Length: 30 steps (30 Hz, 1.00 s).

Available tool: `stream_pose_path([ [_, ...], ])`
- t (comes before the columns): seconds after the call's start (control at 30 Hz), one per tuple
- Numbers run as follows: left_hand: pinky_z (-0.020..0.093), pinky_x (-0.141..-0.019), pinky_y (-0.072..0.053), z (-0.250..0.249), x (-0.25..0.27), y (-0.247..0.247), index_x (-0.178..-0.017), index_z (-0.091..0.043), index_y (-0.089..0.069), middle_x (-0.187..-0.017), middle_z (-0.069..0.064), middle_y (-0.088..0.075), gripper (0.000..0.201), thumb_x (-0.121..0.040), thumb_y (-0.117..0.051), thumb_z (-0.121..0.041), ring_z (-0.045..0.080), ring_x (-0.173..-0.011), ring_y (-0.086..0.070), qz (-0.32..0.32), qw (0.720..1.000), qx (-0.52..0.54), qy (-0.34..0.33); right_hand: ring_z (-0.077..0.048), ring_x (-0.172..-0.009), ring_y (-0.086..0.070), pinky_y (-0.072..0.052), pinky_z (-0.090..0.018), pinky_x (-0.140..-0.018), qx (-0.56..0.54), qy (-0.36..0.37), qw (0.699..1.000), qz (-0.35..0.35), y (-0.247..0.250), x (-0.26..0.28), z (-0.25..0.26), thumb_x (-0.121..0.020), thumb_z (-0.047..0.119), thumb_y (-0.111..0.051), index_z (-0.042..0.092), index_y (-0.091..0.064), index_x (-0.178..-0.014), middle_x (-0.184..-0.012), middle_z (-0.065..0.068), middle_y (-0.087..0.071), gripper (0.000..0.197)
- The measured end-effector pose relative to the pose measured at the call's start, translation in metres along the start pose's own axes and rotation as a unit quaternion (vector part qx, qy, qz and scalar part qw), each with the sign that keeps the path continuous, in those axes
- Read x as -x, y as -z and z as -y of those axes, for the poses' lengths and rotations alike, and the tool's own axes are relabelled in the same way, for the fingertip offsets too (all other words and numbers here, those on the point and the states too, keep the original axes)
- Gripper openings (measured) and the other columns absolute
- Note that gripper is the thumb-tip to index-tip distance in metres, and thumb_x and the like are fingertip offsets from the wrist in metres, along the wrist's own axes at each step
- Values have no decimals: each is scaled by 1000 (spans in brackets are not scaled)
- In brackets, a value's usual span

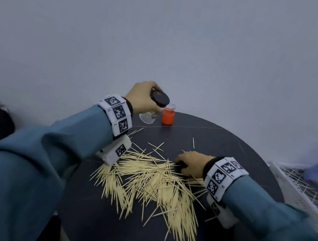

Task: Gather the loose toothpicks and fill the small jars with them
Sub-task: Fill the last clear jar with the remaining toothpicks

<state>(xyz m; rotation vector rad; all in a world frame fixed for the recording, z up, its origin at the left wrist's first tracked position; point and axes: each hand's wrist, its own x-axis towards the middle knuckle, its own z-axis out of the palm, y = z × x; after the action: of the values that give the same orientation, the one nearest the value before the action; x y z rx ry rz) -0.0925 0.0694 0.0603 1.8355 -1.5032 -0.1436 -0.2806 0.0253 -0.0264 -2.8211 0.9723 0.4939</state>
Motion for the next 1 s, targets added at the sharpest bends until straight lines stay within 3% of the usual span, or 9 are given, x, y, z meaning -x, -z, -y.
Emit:
stream_pose_path([
  [0.13,9,-67,-40,-5,41,-1,-108,-15,-63,-101,1,-64,49,-63,-81,-4,16,-96,-59,15,999,37,-29,-27,-115,-53,-44,-37,-97,-73,-16,992,-102,14,12,8,-96,18,-40,15,-45,-132,-129,-11,-54,36],
  [0.23,17,-81,-42,-8,70,-7,-117,-15,-57,-104,1,-61,61,-62,-84,-8,15,-98,-59,23,997,73,-22,-29,-110,-55,-44,-40,-93,-151,-36,956,-250,25,26,12,-100,25,-30,17,-43,-128,-125,-11,-56,32],
  [0.3,23,-85,-45,-10,85,-15,-122,-16,-51,-106,-1,-59,70,-61,-86,-12,15,-99,-59,29,996,89,-9,-26,-105,-58,-44,-37,-92,-229,6,928,-295,32,37,18,-101,32,-32,14,-45,-125,-121,-11,-60,33],
  [0.4,16,-76,-44,-15,99,-27,-111,-17,-53,-103,-4,-63,61,-59,-85,-15,10,-93,-60,26,995,94,-3,-19,-104,-59,-46,-31,-92,-334,68,896,-284,35,55,32,-97,41,-40,12,-48,-125,-117,-8,-62,41],
  [0.5,3,-64,-42,-18,104,-33,-100,-15,-59,-90,-6,-65,48,-59,-84,-11,5,-81,-60,18,994,103,-5,-17,-98,-59,-48,-27,-85,-319,64,899,-291,32,64,37,-89,44,-55,12,-52,-119,-109,-5,-63,44],
  [0.6,1,-62,-39,-21,110,-37,-104,-13,-60,-86,-11,-61,48,-61,-82,-10,2,-79,-57,19,993,119,-15,-15,-92,-59,-46,-23,-79,-297,55,902,-308,29,68,36,-84,41,-64,13,-55,-115,-103,-3,-64,43],
  [0.77,13,-75,-44,-17,120,-48,-114,-18,-51,-106,-8,-61,59,-66,-84,-31,8,-98,-58,44,986,160,-8,-14,-83,-65,-53,-31,-80,-364,44,867,-337,28,69,30,-86,44,-60,15,-58,-108,-97,-3,-67,36],
  [0.87,21,-79,-47,-18,121,-54,-113,-17,-48,-108,-4,-63,51,-74,-79,-30,10,-99,-60,78,984,161,-16,-16,-77,-66,-54,-34,-76,-366,42,865,-341,28,67,27,-89,46,-53,12,-57,-105,-93,-6,-68,37],
  [1.0,22,-77,-45,-19,121,-59,-111,-13,-46,-106,0,-61,38,-84,-69,-25,10,-90,-58,98,982,157,-31,-7,-66,-53,-41,-13,-63,-288,79,893,-336,28,70,24,-96,41,-41,13,-51,-115,-78,5,-60,35],
])
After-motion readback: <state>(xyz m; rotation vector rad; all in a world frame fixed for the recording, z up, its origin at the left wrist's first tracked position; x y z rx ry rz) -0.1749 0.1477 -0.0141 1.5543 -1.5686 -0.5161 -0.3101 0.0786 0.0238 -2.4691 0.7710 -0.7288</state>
